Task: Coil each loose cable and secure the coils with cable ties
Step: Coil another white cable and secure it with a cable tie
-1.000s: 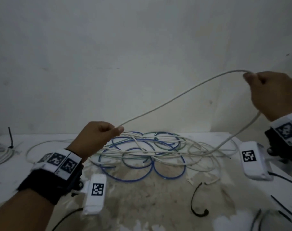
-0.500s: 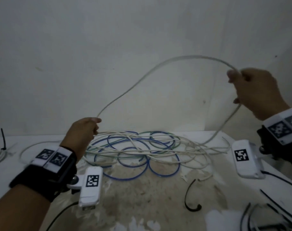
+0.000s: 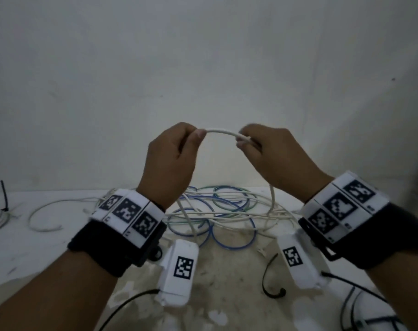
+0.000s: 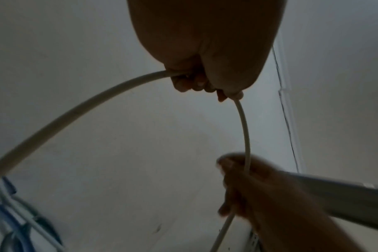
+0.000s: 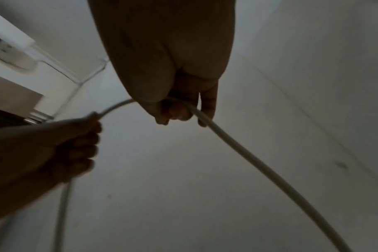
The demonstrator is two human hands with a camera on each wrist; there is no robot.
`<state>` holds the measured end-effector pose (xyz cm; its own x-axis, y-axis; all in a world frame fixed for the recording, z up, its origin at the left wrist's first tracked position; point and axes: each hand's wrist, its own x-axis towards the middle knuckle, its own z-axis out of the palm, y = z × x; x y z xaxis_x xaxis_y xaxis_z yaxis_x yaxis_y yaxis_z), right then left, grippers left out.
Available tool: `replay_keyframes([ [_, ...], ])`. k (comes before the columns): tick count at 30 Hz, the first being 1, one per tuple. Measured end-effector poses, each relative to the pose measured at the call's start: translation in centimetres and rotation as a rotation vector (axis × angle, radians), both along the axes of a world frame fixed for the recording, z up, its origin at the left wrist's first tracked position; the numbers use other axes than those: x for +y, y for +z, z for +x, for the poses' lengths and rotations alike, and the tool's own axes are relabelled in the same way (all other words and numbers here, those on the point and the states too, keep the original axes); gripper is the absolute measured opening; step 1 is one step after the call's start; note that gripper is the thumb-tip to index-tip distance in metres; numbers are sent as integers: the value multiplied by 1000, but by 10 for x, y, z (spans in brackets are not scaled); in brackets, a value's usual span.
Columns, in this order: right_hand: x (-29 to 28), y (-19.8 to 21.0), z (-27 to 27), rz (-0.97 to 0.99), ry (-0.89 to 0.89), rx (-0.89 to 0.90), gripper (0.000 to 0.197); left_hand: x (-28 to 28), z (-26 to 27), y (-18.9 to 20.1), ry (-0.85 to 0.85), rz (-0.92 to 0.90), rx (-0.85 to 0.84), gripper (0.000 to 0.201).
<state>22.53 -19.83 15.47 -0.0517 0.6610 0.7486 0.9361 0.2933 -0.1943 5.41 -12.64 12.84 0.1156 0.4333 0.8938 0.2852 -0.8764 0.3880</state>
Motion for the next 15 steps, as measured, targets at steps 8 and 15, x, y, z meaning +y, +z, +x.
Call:
replay_keyframes([
  [8,3,-88,87,-513,-364,101,26,42,-44,-8,193,-283,-352,23],
  [15,0,-97,97,-262,-296,252,30,65,-62,-25,271,-500,-411,26],
])
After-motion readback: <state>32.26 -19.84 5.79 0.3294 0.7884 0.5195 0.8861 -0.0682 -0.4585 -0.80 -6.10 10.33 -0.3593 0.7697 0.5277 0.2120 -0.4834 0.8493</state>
